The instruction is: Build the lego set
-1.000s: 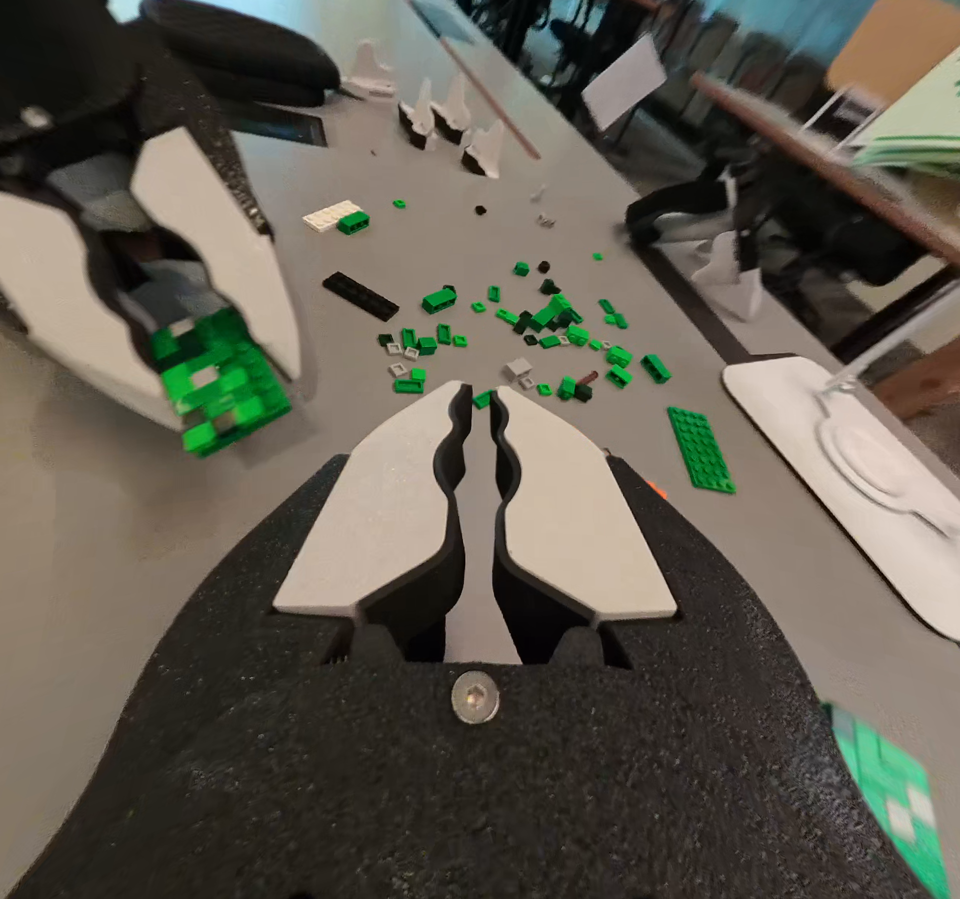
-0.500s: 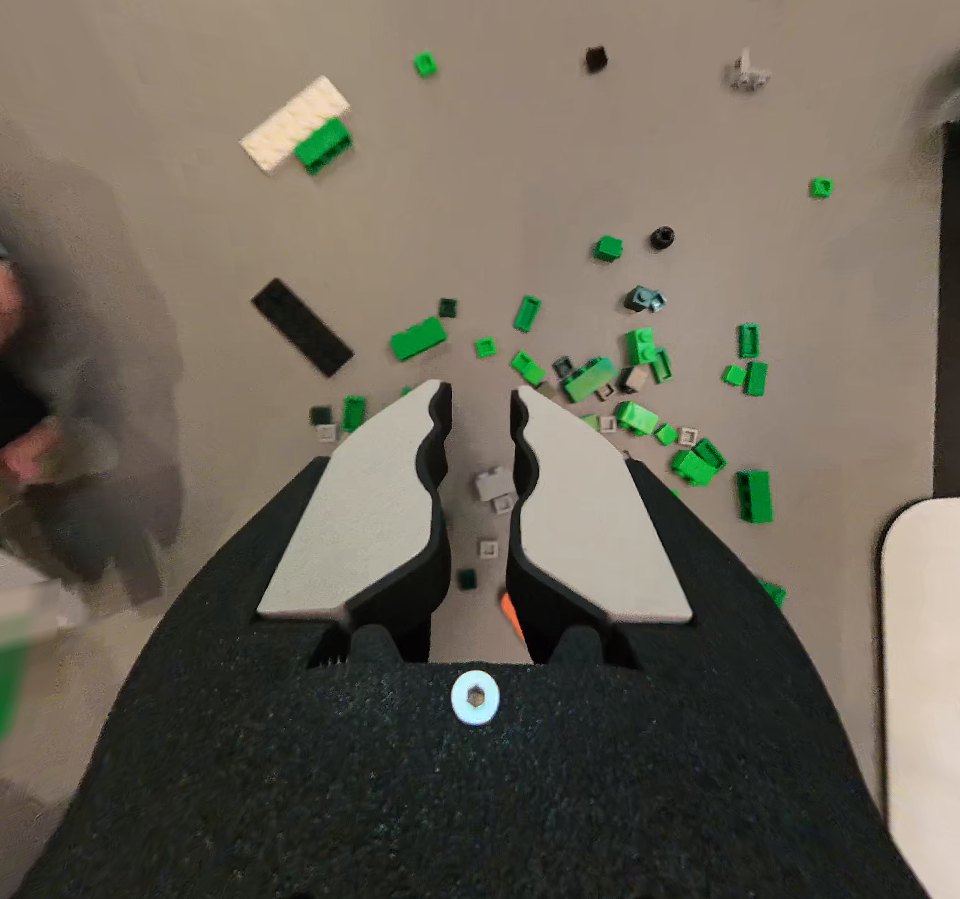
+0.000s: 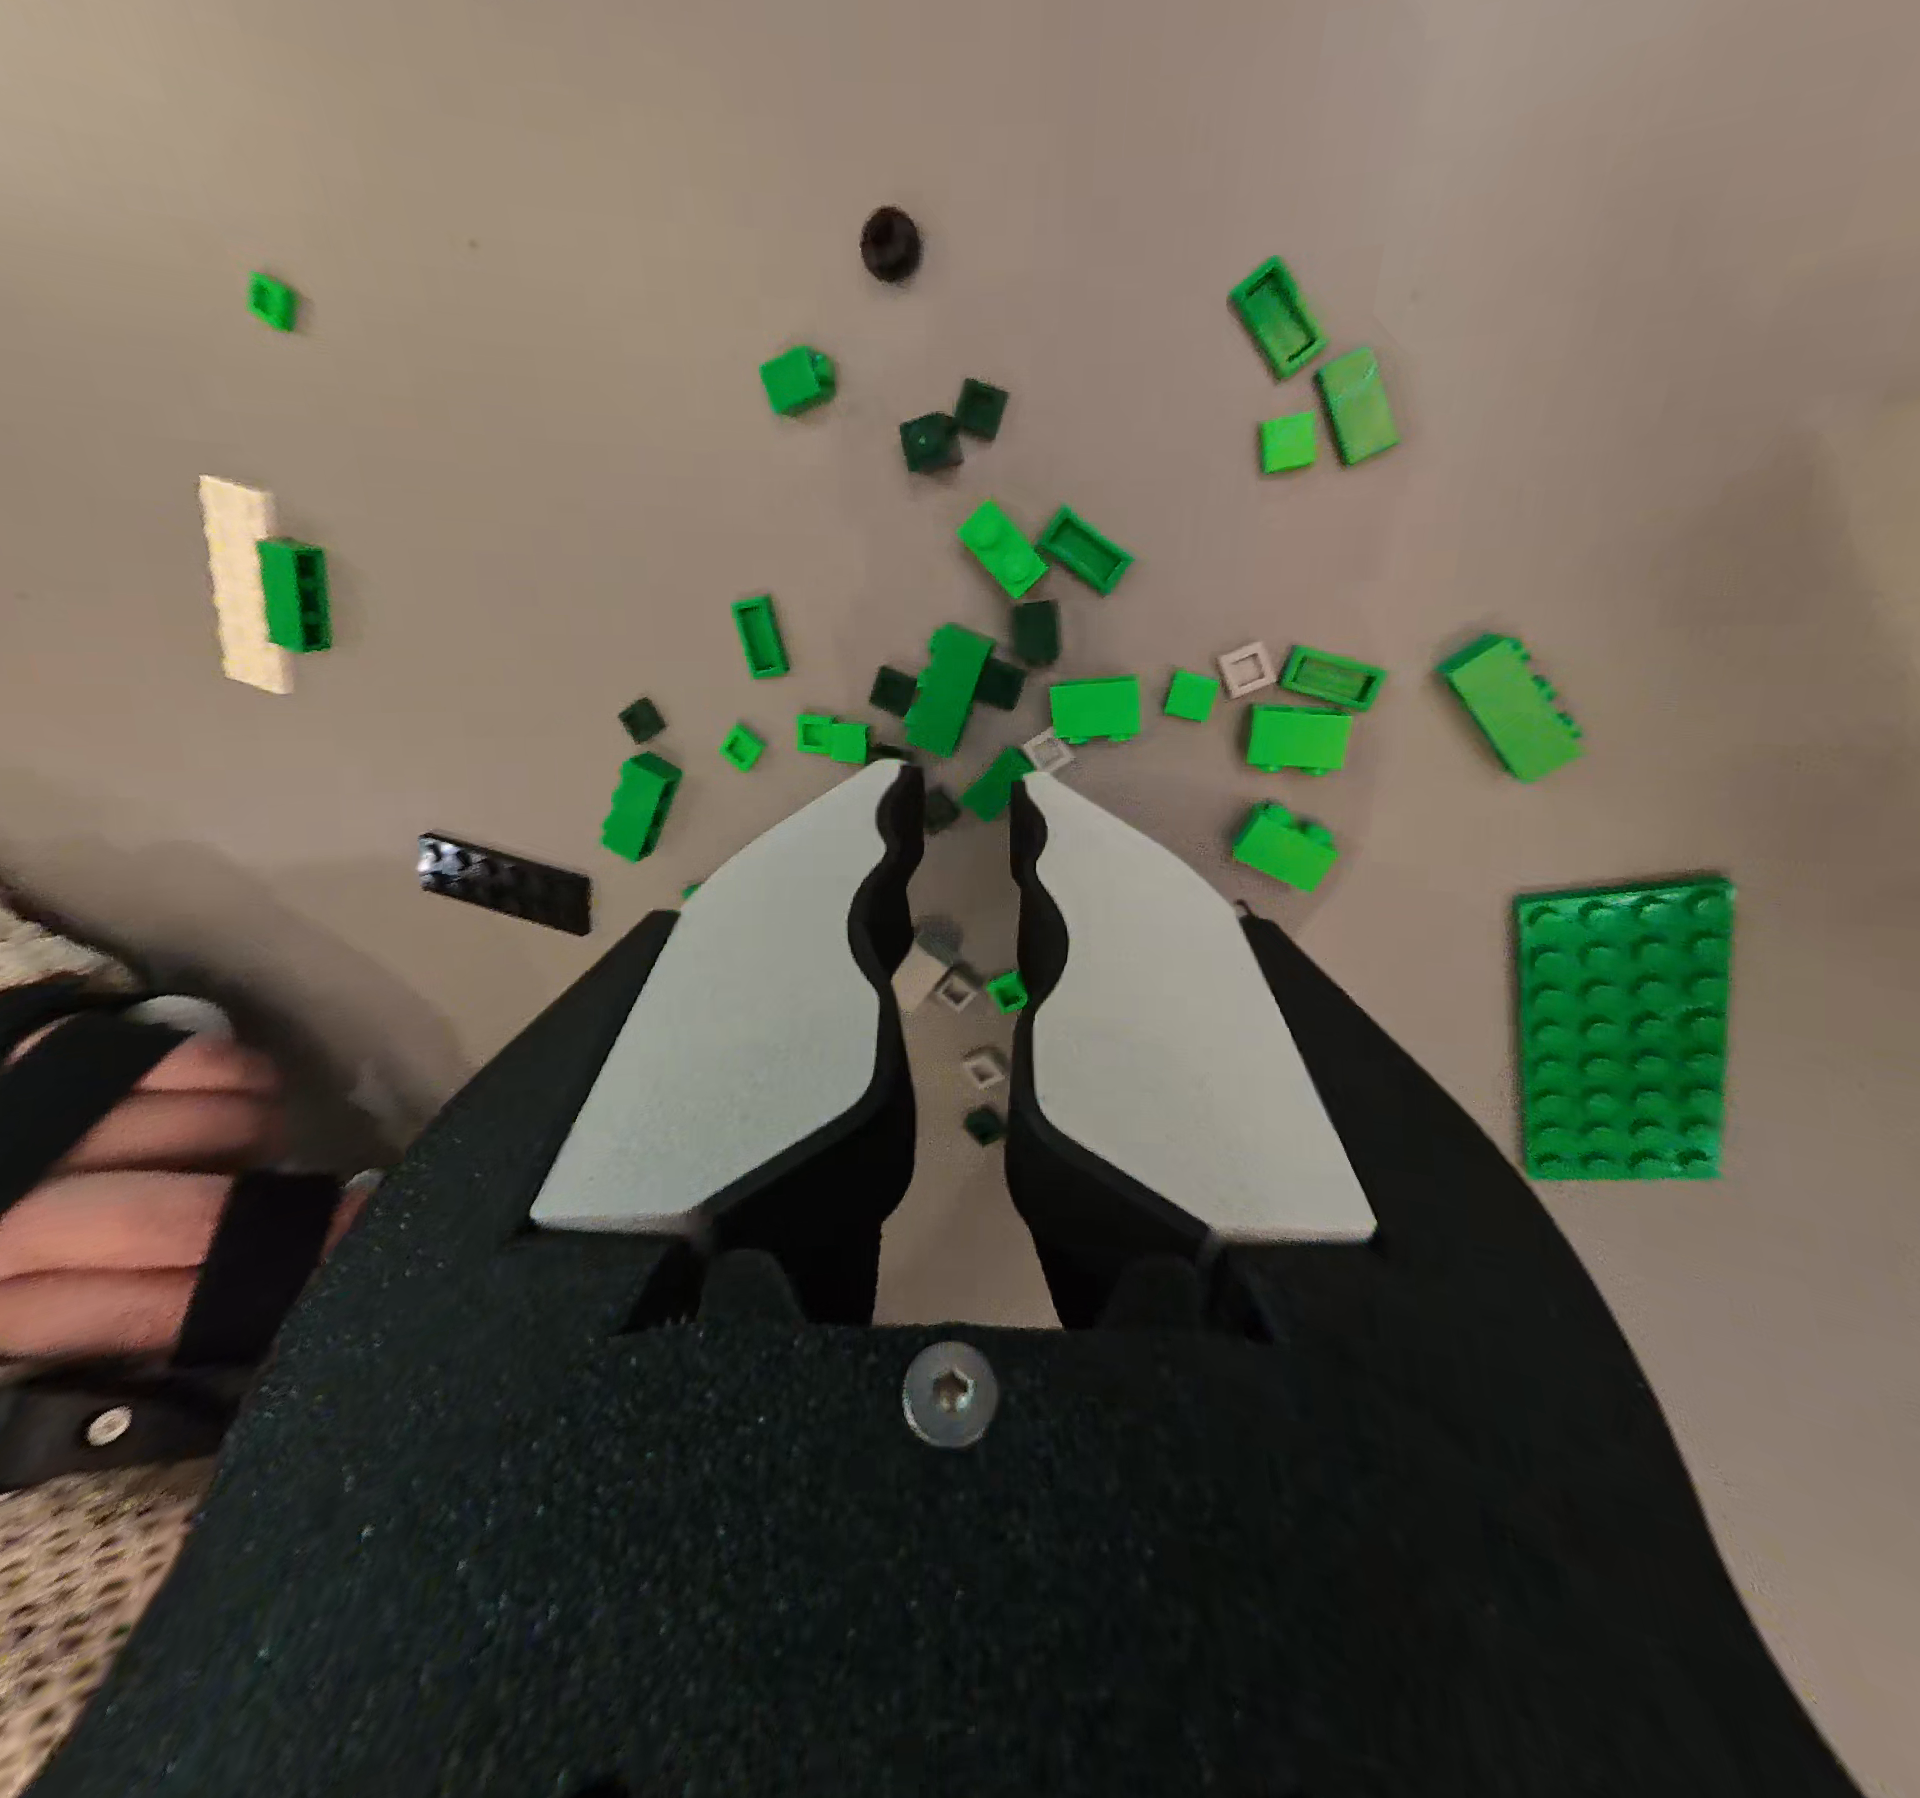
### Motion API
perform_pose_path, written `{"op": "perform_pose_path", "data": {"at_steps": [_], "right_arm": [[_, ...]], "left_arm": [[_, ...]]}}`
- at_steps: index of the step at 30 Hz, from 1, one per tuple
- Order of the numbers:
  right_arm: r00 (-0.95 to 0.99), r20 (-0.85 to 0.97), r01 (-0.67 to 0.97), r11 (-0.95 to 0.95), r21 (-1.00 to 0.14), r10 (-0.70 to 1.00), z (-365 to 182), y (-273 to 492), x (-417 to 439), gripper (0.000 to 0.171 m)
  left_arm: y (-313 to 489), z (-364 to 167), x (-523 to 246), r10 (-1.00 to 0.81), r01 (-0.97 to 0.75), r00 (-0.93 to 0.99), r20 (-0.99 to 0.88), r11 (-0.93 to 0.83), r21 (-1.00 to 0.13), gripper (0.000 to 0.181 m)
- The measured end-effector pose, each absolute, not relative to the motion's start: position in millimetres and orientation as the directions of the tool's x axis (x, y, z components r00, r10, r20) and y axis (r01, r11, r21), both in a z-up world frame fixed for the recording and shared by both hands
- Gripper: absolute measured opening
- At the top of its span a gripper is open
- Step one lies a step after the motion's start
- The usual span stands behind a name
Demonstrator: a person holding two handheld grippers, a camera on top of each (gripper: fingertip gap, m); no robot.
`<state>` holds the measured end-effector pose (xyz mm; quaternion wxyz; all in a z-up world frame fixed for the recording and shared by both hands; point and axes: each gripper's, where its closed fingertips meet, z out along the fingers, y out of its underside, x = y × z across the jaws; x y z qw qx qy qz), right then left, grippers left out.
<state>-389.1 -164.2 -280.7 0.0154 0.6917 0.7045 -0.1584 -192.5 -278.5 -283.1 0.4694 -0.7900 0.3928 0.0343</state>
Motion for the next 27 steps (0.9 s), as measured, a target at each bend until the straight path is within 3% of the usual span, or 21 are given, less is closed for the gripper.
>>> {"op": "perform_pose_path", "data": {"at_steps": [8,13,15,17,20,23,27], "right_arm": [[-0.015,-0.206,0.972,-0.035,-0.234,0.979,-280,-152,-400,0.007],[-0.05,-0.329,0.983,-0.012,-0.184,0.943,-282,-172,-394,0.002],[-0.186,-0.416,0.973,0.11,-0.202,0.89,-277,-197,-384,0.003],[-0.434,-0.455,0.898,0.336,-0.284,0.778,-269,-229,-363,0.015],[-0.73,-0.261,0.68,0.637,-0.363,0.631,-274,-249,-332,0.012],[-0.854,-0.064,0.507,0.796,-0.331,0.517,-287,-256,-312,0.011],[-0.871,0.018,0.459,0.828,-0.322,0.49,-295,-261,-306,0.01]], "left_arm": [[-278,-282,-194,-0.584,-0.66,0.685,-0.435,-0.246,-0.71,0.037],[-279,-283,-192,-0.589,-0.663,0.681,-0.436,-0.242,-0.709,0.037],[-279,-283,-190,-0.594,-0.666,0.676,-0.436,-0.239,-0.706,0.037],[-280,-284,-188,-0.6,-0.671,0.669,-0.438,-0.234,-0.704,0.037],[-282,-284,-184,-0.607,-0.684,0.655,-0.451,-0.221,-0.695,0.037],[-282,-285,-182,-0.611,-0.7,0.64,-0.466,-0.213,-0.682,0.037],[-283,-286,-181,-0.614,-0.706,0.633,-0.47,-0.211,-0.676,0.037]]}}
